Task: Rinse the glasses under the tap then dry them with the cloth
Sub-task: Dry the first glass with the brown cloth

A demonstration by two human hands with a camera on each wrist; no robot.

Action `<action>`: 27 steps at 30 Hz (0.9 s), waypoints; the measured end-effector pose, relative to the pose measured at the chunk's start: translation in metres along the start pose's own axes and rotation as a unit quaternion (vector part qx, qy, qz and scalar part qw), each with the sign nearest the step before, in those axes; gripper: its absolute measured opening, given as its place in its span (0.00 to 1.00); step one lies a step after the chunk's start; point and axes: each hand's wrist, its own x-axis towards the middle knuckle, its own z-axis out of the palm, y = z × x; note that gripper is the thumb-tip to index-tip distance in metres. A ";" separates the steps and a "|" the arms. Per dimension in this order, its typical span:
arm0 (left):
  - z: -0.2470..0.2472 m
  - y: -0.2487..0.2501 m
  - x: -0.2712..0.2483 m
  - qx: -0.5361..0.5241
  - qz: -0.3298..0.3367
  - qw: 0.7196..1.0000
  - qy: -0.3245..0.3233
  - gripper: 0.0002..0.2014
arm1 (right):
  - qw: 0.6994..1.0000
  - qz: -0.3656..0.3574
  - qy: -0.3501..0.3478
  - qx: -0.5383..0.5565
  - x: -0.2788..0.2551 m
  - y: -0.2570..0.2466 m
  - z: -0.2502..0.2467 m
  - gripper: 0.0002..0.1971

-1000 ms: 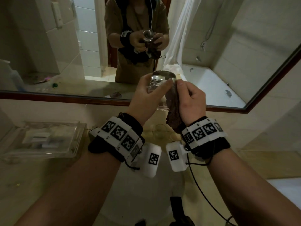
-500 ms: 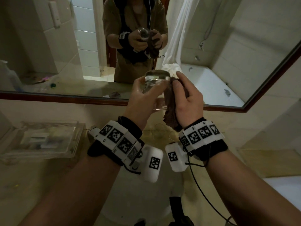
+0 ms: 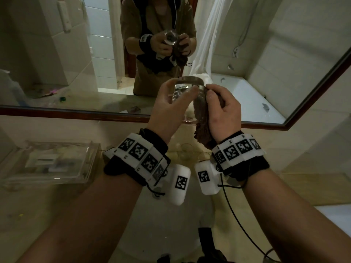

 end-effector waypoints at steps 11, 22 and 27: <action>0.003 0.002 0.006 0.037 0.032 0.997 0.057 0.25 | 0.996 -0.093 0.004 -0.010 -0.002 -0.009 0.003 0.14; 0.000 -0.006 0.001 -0.055 -0.009 0.998 0.033 0.25 | 0.997 -0.079 0.011 -0.018 -0.002 -0.002 0.007 0.18; 0.001 -0.008 0.004 -0.015 0.018 0.998 0.066 0.22 | 0.999 -0.017 -0.026 0.030 0.000 -0.006 0.004 0.12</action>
